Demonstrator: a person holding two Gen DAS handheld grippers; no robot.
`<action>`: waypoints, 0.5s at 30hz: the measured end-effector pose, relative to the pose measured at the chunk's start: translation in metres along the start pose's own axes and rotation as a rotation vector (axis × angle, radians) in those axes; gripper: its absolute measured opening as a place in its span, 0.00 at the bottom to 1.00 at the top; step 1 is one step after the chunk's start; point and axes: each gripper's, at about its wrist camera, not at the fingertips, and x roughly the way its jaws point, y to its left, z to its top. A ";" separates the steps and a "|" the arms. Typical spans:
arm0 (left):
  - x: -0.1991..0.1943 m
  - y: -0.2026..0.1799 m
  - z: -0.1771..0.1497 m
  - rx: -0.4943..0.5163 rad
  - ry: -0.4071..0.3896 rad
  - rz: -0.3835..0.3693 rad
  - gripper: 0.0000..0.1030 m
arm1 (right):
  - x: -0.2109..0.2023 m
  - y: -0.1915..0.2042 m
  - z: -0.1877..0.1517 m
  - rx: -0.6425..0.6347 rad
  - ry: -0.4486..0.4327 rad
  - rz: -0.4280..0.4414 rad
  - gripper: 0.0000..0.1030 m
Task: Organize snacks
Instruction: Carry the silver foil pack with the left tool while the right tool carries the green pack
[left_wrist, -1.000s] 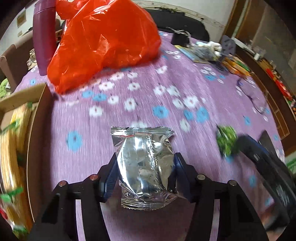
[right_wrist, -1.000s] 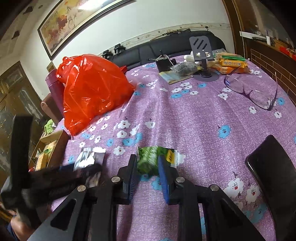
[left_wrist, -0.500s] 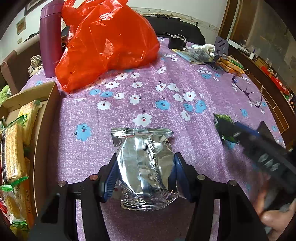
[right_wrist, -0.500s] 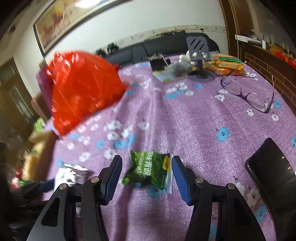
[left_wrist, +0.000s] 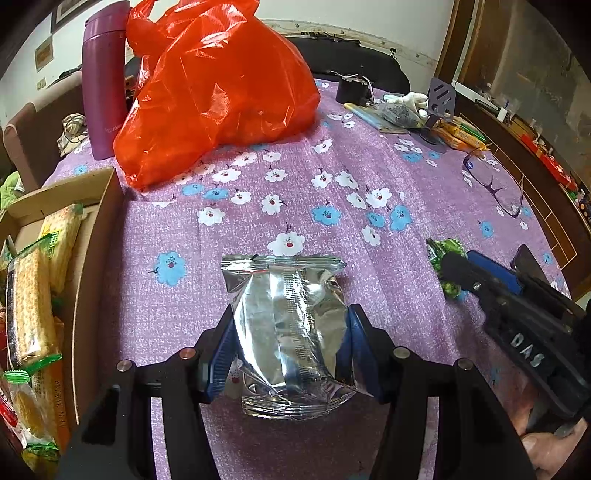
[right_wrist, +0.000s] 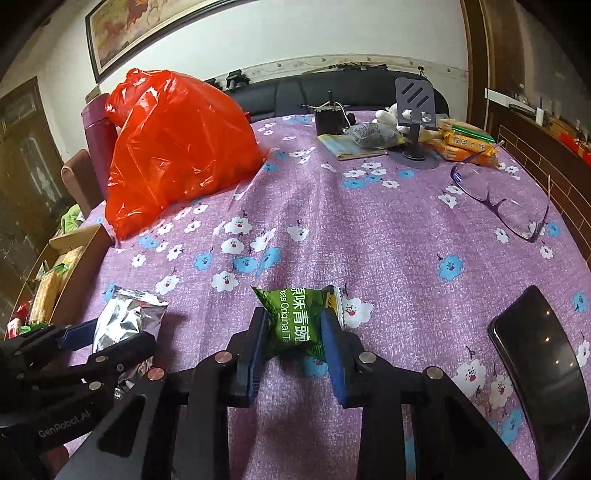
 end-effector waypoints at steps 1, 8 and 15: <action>0.000 0.001 0.000 -0.002 0.003 -0.003 0.55 | -0.002 -0.003 0.001 0.022 0.001 0.012 0.34; 0.001 0.000 0.001 -0.004 0.006 -0.008 0.55 | 0.012 -0.035 0.006 0.217 0.046 0.168 0.38; 0.002 0.005 0.002 -0.025 0.005 0.002 0.55 | 0.016 0.013 0.000 -0.043 0.074 0.065 0.60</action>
